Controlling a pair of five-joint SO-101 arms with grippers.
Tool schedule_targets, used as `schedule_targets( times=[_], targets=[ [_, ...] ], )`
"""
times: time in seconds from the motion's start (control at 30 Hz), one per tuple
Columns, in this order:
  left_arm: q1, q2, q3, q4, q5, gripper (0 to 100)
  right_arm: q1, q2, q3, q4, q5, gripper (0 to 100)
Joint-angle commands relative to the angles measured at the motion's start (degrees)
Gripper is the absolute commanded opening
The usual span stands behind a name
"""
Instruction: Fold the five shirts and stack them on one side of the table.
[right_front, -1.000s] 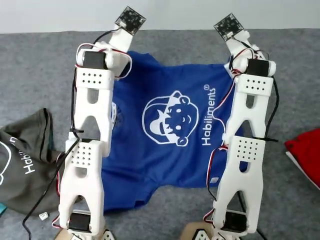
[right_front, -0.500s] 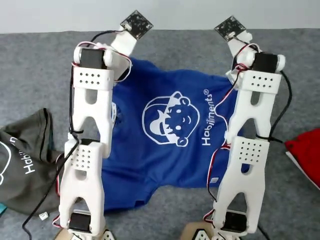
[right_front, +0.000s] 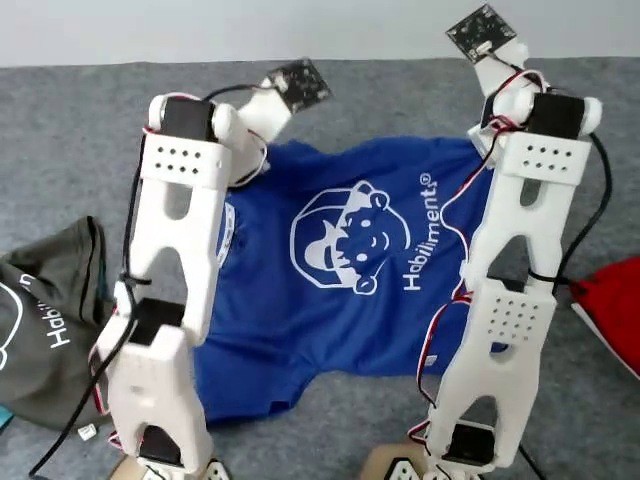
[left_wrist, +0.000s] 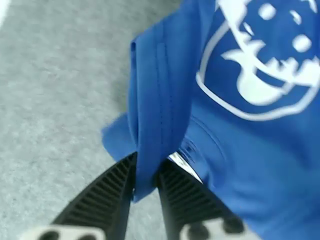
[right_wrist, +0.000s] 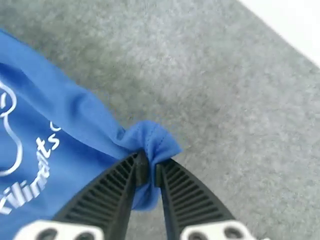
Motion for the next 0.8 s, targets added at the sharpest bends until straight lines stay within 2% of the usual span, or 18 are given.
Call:
schedule_targets(
  times=[0.0,0.43,0.67,0.77],
  targets=[
    [-0.18,-6.51,4.97,1.49,-1.32,1,0.40,-11.56,10.73,2.51,-1.14,1.3],
    [-1.23,-12.57,16.75,1.58,-7.91,1,0.40,-36.09,47.91,2.24,-3.16,1.3],
    [-2.55,-16.26,17.10,1.23,-8.35,1,0.57,-38.99,50.29,-1.36,-3.08,1.3],
    [-4.22,-17.41,12.18,-1.05,-3.78,1,0.22,-40.84,50.29,-6.99,-3.43,1.3]
  ],
)
